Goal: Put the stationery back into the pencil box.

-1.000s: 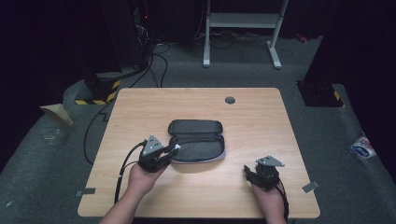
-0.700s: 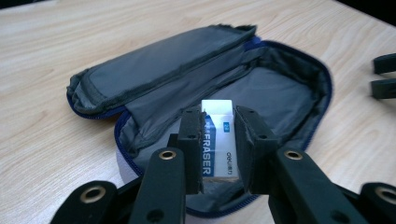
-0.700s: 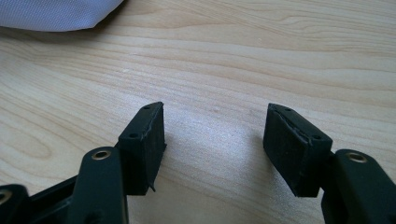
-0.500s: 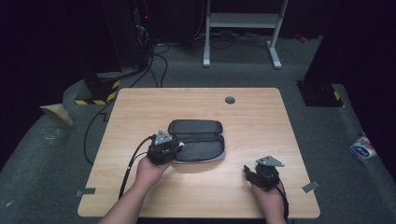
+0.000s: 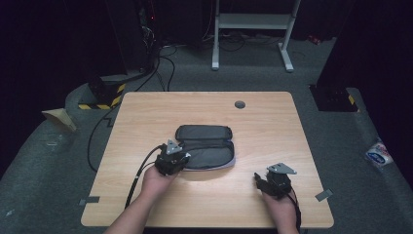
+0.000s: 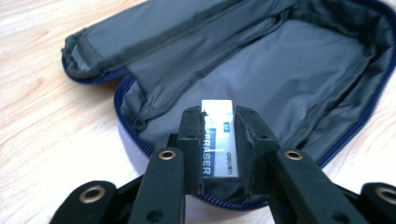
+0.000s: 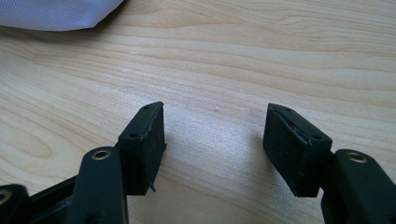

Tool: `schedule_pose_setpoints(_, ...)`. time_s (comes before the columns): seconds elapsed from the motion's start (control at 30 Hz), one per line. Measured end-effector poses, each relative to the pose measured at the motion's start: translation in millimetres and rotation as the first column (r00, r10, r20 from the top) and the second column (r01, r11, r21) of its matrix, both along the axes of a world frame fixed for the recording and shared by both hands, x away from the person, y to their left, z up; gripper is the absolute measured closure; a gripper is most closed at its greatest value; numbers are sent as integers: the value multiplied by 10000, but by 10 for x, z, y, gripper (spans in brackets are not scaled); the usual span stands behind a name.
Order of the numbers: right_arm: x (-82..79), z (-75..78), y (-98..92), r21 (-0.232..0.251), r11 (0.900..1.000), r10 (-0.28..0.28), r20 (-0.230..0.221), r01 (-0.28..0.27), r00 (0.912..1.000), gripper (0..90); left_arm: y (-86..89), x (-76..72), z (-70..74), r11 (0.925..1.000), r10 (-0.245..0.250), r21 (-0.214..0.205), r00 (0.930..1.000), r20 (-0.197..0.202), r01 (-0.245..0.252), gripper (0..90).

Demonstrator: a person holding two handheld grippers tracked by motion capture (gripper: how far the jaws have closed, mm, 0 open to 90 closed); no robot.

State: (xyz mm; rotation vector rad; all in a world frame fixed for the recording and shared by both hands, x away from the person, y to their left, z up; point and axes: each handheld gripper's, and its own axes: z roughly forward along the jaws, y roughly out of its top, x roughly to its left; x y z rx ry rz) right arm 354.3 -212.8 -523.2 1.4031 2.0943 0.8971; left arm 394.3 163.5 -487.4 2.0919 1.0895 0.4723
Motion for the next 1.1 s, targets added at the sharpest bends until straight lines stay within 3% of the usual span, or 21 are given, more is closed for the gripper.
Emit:
schedule_pose_setpoints(0.63, 0, 0, 0, 6, 10000, 22, -4, -22, 10000, 385, -27, 58, -30, 9995, 134, -287, 9999, -45, -135, 725)
schedule_pose_setpoints(0.77, 0, 0, 1, 8, 10000, 37, -7, -37, 10000, 385, -45, 66, -31, 9998, 98, -151, 10000, 7, -98, 674)
schedule_pose_setpoints(1.1, 0, 0, 0, -18, 10000, 54, 10, -54, 10000, 385, -48, 58, 124, 9975, 3, -708, 9996, 289, 18, 581)
